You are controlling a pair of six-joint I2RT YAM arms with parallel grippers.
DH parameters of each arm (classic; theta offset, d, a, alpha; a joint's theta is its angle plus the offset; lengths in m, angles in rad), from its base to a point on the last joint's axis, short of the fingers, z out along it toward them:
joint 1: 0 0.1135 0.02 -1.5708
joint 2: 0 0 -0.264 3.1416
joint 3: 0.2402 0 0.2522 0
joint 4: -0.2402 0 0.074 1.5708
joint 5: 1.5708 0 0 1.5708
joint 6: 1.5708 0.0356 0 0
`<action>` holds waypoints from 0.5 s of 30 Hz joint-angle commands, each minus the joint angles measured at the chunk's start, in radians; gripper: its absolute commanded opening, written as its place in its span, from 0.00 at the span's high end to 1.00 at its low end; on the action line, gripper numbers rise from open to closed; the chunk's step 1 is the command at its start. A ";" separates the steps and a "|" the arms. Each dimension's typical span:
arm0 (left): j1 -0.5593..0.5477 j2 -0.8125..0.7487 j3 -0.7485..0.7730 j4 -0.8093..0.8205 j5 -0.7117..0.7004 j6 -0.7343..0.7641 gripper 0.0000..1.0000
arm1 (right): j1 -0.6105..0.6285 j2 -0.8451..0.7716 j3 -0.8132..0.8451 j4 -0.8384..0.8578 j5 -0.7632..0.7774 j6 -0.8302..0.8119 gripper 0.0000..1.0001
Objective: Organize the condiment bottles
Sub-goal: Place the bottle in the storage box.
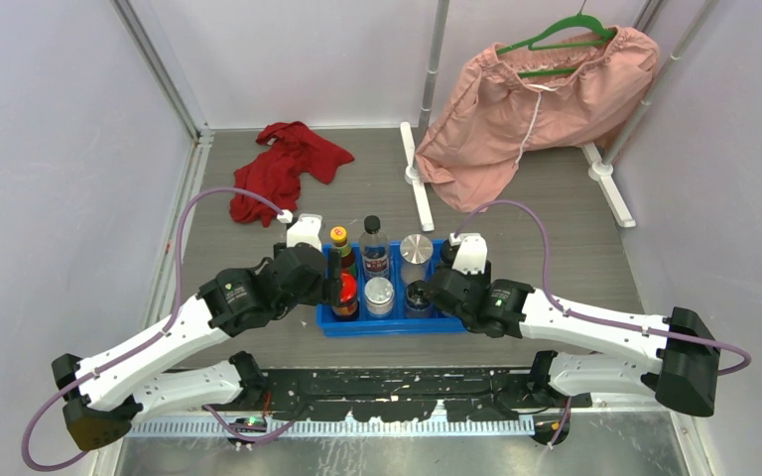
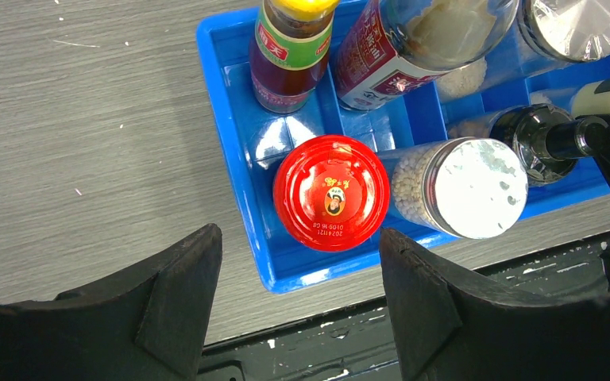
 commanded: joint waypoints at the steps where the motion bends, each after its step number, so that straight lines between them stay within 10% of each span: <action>1: -0.004 -0.012 0.006 0.018 -0.017 -0.009 0.27 | 0.011 -0.019 0.010 -0.003 0.028 0.024 0.32; 15: -0.004 -0.017 0.004 0.015 -0.020 -0.012 0.27 | 0.023 -0.058 0.061 -0.069 0.062 0.021 0.32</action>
